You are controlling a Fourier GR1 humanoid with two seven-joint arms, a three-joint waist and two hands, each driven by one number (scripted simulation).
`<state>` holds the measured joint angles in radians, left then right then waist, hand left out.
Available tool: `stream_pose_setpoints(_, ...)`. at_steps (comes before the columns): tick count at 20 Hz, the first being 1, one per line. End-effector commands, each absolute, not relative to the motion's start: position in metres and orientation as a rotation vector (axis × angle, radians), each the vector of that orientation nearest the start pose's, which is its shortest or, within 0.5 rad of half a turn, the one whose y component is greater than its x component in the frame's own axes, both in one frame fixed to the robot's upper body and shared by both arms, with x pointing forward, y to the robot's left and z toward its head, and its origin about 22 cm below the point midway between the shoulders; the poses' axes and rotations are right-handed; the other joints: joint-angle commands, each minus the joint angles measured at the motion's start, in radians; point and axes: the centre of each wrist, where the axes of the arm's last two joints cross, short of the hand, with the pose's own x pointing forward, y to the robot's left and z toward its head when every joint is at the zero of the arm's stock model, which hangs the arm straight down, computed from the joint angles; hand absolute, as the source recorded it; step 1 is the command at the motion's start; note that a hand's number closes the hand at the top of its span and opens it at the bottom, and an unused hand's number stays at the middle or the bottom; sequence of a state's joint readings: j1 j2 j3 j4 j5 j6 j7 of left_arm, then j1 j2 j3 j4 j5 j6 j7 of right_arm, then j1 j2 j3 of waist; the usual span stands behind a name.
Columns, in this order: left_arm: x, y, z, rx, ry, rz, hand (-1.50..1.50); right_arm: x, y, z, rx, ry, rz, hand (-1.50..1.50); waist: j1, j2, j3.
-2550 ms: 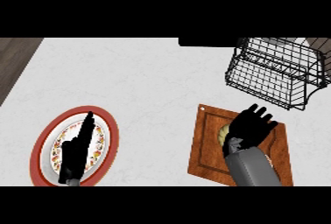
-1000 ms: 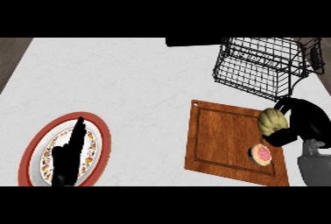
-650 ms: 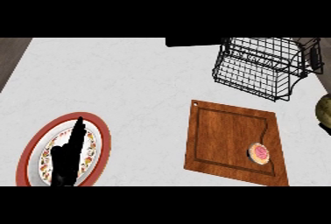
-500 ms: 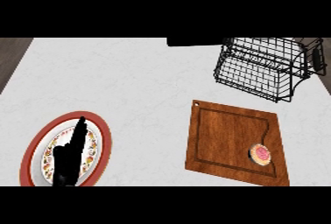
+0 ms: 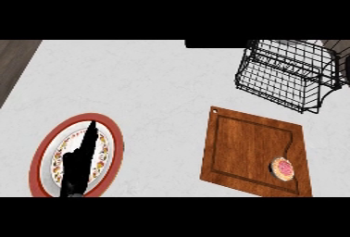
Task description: Pick the squash from the cutting board and place it in the tiered basket
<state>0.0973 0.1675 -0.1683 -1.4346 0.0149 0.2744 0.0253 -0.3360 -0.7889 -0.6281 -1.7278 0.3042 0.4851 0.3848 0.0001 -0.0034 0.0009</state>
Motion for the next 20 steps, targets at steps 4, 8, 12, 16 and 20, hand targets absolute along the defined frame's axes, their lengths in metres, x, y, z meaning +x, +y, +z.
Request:
stream_pose_setpoints(4,0.228,0.233,-0.045,0.248,-1.31,-0.036,0.0,0.273,-0.404,0.323,-1.127,-1.425,0.41,1.5,0.018,0.006,-0.002)
stream_pose_setpoints(8,0.211,0.252,-0.047,0.246,-1.322,-0.044,0.0,0.308,-0.404,0.294,-1.132,-1.402,0.422,1.5,0.022,0.007,-0.001)
stream_pose_setpoints(12,0.227,0.245,-0.046,0.257,-1.298,-0.044,0.0,0.339,-0.395,0.31,-1.1,-1.409,0.426,1.5,0.023,0.008,-0.001)
stream_pose_setpoints(16,0.226,0.253,-0.045,0.251,-1.312,-0.031,0.0,0.355,-0.375,0.287,-1.053,-1.412,0.527,1.5,0.016,0.006,-0.001)
stream_pose_setpoints(20,0.215,0.249,-0.07,0.23,-1.298,-0.031,0.0,0.364,-0.419,0.271,-1.04,-1.382,0.567,1.5,0.014,0.009,-0.001)
